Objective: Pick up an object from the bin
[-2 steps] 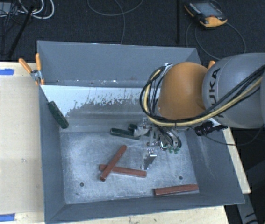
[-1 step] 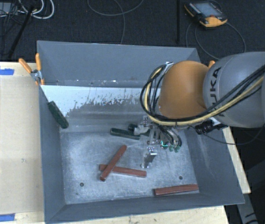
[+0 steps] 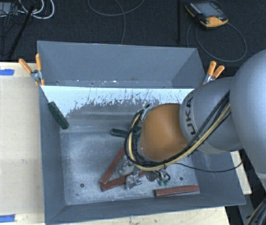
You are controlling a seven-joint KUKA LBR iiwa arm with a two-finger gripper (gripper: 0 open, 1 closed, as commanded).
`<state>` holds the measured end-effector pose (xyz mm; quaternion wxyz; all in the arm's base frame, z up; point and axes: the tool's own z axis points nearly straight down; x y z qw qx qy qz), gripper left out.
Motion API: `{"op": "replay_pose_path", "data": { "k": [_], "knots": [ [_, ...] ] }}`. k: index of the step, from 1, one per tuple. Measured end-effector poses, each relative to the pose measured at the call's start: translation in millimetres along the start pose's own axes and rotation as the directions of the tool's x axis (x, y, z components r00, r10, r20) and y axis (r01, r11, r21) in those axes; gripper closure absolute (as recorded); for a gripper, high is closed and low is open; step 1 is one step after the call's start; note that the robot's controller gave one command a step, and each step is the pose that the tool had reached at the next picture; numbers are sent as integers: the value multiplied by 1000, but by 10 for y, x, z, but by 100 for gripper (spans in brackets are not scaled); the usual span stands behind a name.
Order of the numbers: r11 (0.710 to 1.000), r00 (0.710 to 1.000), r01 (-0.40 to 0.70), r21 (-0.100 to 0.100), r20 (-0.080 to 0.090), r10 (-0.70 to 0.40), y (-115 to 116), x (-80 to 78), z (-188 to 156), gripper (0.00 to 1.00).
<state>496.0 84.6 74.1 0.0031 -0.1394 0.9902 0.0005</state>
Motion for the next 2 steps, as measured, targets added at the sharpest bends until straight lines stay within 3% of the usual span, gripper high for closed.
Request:
{"op": "replay_pose_path", "data": {
  "k": [1, 2],
  "knots": [
    [1000, 1000, -1, 0, 0, 1, 0, 0, 0, 100],
    [1000, 1000, -4, 0, -6, 4, 57, 53, -1386, 100]
  ]
}}
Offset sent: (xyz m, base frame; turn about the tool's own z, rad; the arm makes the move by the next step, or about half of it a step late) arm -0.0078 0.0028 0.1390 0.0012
